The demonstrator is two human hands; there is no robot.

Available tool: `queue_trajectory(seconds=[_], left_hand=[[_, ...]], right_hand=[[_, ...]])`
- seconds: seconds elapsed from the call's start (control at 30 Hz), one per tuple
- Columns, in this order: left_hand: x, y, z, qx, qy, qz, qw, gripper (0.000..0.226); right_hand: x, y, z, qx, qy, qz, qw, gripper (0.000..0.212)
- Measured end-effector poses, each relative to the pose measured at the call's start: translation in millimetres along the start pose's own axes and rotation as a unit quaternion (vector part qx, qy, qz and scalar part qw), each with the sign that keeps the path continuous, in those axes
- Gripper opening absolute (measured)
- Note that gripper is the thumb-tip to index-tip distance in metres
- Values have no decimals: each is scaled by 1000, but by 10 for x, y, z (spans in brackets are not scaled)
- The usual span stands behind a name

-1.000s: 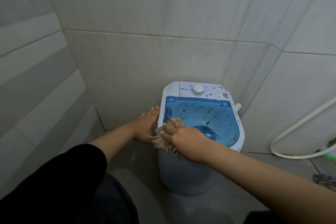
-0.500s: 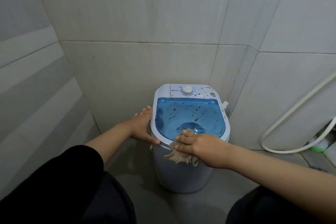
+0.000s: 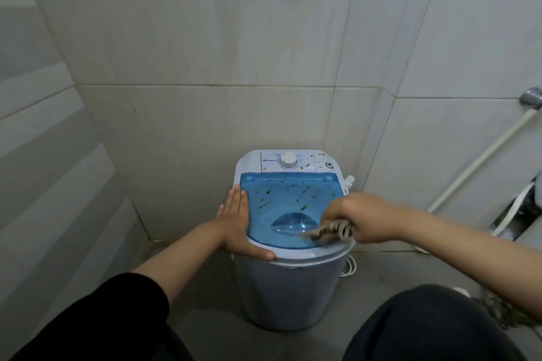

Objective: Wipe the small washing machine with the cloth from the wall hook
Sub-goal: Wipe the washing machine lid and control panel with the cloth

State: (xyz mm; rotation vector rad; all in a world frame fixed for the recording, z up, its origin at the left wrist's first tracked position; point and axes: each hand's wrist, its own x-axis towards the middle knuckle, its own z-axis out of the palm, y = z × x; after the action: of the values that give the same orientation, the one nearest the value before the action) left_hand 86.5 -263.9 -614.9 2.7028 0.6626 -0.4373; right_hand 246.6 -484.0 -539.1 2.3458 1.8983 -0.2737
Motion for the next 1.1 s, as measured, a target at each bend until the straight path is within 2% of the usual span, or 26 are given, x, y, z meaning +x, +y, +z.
queue_trajectory(seconds=[0.07, 0.17, 0.33, 0.47, 0.53, 0.63, 0.7, 0.8, 0.97, 1.1], left_hand=[[9, -14, 21, -5, 7, 5, 1000, 162], [12, -24, 52, -15, 15, 10, 1000, 161], [-7, -10, 39, -15, 15, 15, 1000, 159], [-13, 9, 28, -18, 14, 18, 1000, 165], [8, 1, 34, -20, 18, 18, 999, 165], [-5, 2, 32, -21, 22, 18, 999, 163], [-2, 2, 27, -22, 22, 19, 999, 161], [-10, 0, 29, -23, 21, 20, 999, 160], [-12, -4, 42, -25, 25, 21, 999, 160], [-16, 8, 32, -26, 23, 21, 999, 162]], right_hand=[[38, 199, -169, 71, 28, 62, 995, 35], [221, 511, -338, 116, 94, 138, 979, 30], [776, 937, -342, 90, 220, 229, 944, 29], [1153, 1007, -248, 86, 266, 238, 930, 33], [1314, 1018, -163, 70, 252, 220, 940, 43], [1434, 1052, -7, 26, 136, 182, 974, 64], [1433, 1102, 65, 31, 99, 179, 978, 73], [1345, 1148, 102, 48, 101, 186, 976, 77], [1111, 1150, 223, 94, 108, 230, 963, 70], [959, 1003, 305, 99, 104, 227, 963, 68]])
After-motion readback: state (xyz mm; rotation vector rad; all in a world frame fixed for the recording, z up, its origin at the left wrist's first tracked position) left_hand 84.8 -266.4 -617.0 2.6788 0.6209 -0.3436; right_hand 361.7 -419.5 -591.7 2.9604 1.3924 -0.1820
